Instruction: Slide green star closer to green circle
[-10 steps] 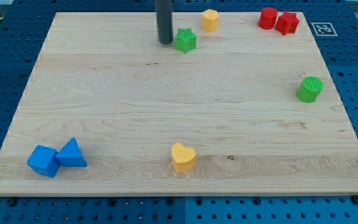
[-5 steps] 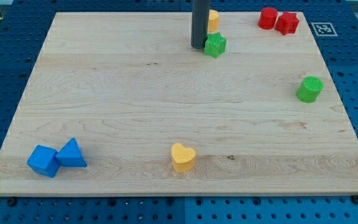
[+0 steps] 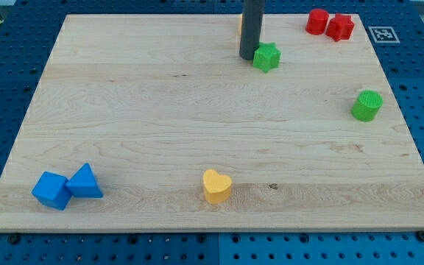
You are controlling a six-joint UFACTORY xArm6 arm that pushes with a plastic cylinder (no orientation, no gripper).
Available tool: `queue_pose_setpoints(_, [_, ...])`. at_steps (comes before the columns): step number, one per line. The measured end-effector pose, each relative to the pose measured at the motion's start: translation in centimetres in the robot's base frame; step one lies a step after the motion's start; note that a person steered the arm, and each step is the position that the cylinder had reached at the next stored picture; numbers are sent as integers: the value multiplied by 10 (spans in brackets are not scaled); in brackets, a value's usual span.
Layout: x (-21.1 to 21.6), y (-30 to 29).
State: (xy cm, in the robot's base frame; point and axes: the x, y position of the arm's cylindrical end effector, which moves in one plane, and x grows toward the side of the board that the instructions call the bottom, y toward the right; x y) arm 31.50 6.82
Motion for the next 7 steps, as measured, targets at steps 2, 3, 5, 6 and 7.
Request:
queue_pose_setpoints(2, [2, 49])
queue_pose_setpoints(3, [12, 67])
queue_pose_setpoints(5, [38, 100])
queue_pose_setpoints(6, [50, 131])
queue_pose_setpoints(7, [56, 163])
